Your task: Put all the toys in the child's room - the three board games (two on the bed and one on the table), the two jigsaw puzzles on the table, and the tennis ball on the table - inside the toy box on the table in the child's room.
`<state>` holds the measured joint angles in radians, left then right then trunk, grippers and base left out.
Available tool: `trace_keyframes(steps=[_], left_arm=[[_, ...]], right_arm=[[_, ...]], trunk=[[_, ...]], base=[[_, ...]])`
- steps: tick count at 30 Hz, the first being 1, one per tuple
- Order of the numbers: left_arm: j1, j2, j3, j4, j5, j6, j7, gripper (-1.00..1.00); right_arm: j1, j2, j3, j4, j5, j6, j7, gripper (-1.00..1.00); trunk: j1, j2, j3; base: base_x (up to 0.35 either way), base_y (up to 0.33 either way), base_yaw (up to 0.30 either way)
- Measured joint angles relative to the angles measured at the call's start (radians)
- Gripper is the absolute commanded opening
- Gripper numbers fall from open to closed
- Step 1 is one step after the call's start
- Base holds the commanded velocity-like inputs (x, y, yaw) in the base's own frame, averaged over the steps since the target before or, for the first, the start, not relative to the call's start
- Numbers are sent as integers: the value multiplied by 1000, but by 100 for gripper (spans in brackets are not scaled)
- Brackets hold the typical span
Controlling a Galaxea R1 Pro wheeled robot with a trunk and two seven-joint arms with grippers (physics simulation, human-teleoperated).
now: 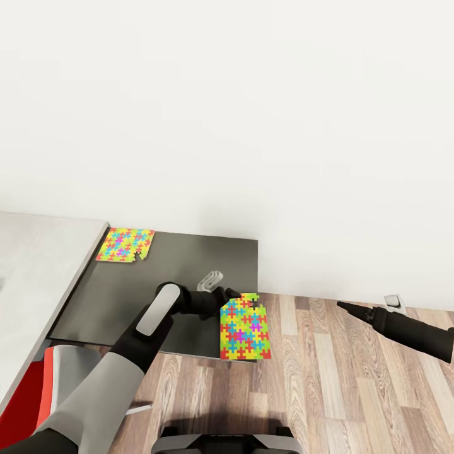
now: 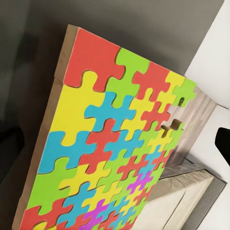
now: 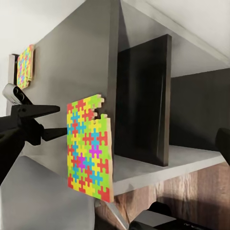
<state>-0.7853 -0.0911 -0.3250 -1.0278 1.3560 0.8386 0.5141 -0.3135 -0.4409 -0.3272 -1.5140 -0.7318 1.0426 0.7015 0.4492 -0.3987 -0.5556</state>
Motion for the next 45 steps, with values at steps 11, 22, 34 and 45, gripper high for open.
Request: trace_keyframes(steps=[11, 22, 34, 45], left_arm=[[0, 1, 0, -6, -18, 6, 0, 100], [0, -1, 0, -3, -10, 2, 0, 100], [0, 0, 0, -3, -7, 1, 0, 100], [0, 0, 0, -2, -1, -1, -1, 100]], right_arm=[[0, -1, 0, 0, 0, 0, 1, 100], [1, 0, 0, -1, 0, 0, 2, 100], [2, 2, 1, -1, 0, 0, 2, 100], [1, 2, 2, -1, 0, 0, 2, 100]], trunk=[[0, 0, 0], [0, 0, 0], [0, 0, 0], [0, 0, 0]], base=[[0, 0, -65], [0, 0, -72], [0, 0, -9], [0, 0, -1]])
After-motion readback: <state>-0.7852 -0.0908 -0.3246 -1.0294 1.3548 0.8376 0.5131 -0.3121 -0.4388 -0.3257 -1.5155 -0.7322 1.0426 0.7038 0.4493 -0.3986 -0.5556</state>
